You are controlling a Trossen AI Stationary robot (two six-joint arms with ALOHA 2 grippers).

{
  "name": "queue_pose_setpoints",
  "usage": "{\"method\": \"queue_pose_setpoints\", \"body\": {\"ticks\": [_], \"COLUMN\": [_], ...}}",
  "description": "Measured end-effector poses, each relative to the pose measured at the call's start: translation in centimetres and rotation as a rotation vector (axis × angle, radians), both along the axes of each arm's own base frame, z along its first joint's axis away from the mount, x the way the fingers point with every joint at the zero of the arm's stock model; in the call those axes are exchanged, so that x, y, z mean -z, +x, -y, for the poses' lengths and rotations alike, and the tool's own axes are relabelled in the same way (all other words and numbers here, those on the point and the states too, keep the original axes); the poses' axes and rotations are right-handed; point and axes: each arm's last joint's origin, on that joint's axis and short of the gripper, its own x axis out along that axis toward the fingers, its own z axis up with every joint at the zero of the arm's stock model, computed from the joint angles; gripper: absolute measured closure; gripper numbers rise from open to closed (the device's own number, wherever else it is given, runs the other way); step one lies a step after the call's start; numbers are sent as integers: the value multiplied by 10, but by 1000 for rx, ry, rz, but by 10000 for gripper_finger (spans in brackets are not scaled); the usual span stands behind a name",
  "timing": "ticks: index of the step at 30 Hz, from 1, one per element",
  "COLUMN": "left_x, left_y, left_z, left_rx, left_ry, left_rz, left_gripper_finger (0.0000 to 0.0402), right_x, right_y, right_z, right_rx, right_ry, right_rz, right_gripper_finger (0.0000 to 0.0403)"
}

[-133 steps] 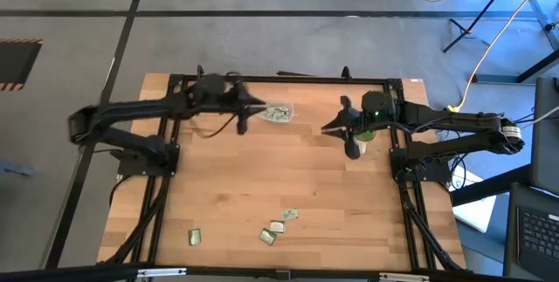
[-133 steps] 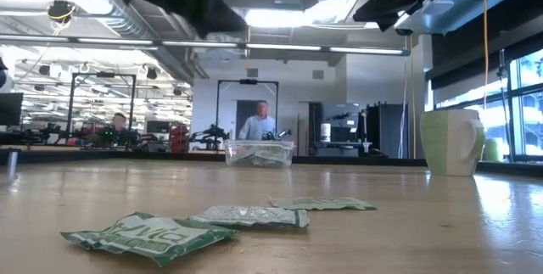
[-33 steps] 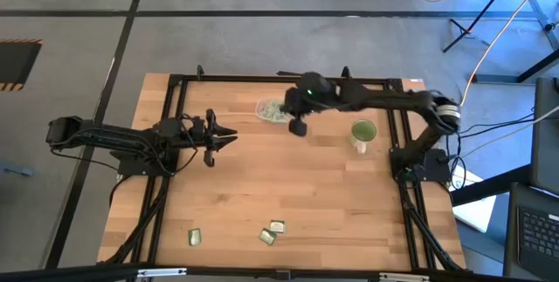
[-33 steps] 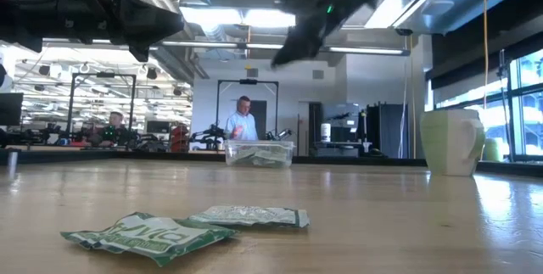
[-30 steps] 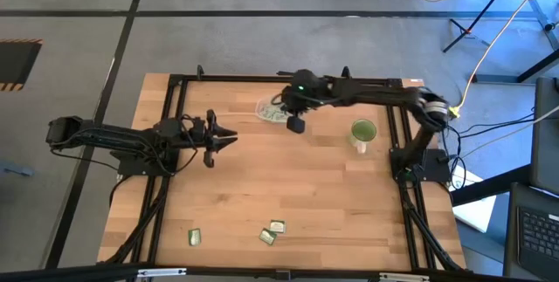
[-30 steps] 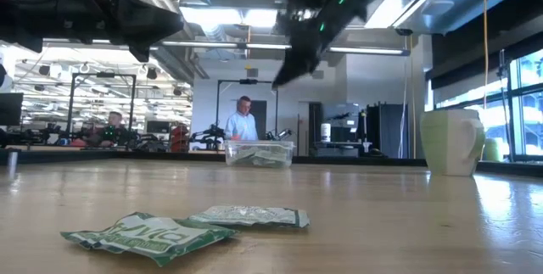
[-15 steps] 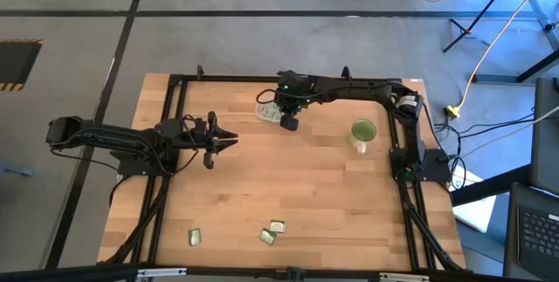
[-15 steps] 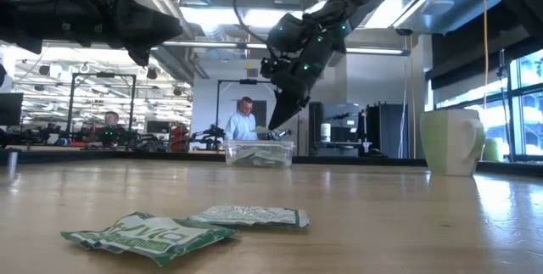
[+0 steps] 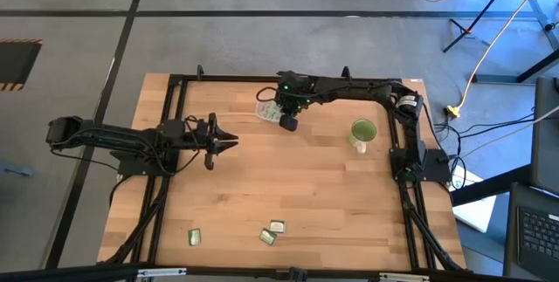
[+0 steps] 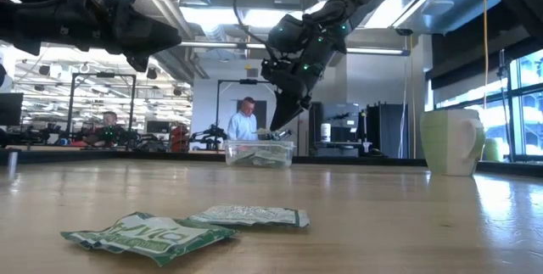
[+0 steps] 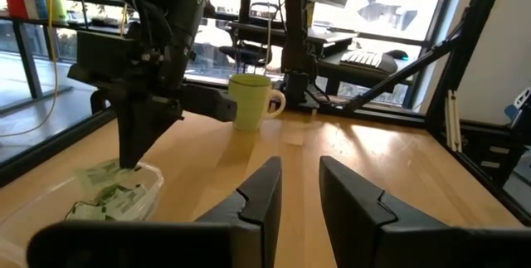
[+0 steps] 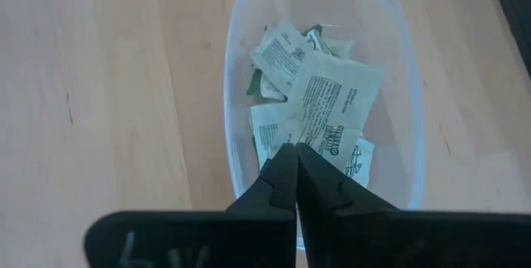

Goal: Pick and place items into bin
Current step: Put the green stevia packet into the bin, then put the bottom left white stevia packet into the bin

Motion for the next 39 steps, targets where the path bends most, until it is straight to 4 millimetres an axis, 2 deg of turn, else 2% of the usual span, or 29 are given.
{"method": "queue_pose_setpoints", "body": {"ticks": [10, 18, 21, 27, 29, 31, 34, 39], "left_x": [0, 0, 1, 1, 1, 1, 0, -8], "left_y": [0, 0, 0, 0, 0, 0, 0, 4], "left_z": [1, 1, 2, 3, 3, 4, 8, 21], "left_rx": [33, 52, 79, 94, 111, 148, 200, 310], "left_ry": [0, 0, 2, 8, 35, 65, 95, 159], "left_rz": [-1, -5, -5, -6, -7, -7, -3, -53], "left_gripper_finger": [324, 324, 324, 324, 324, 324, 324, 325], "right_x": [21, 21, 21, 17, 6, -15, -53, -90], "right_y": [4, 4, 4, 4, 3, 2, -3, -34], "right_z": [2, 1, 1, 3, 0, -8, -35, -83], "right_rx": [6, 4, 2, 21, 24, 32, -17, -76], "right_ry": [23, 22, 21, -6, -7, -15, -32, -106], "right_rz": [-45, -47, -46, -63, -71, -25, 42, 130], "right_gripper_finger": [403, 398, 379, 312, 295, 285, 280, 279]}}
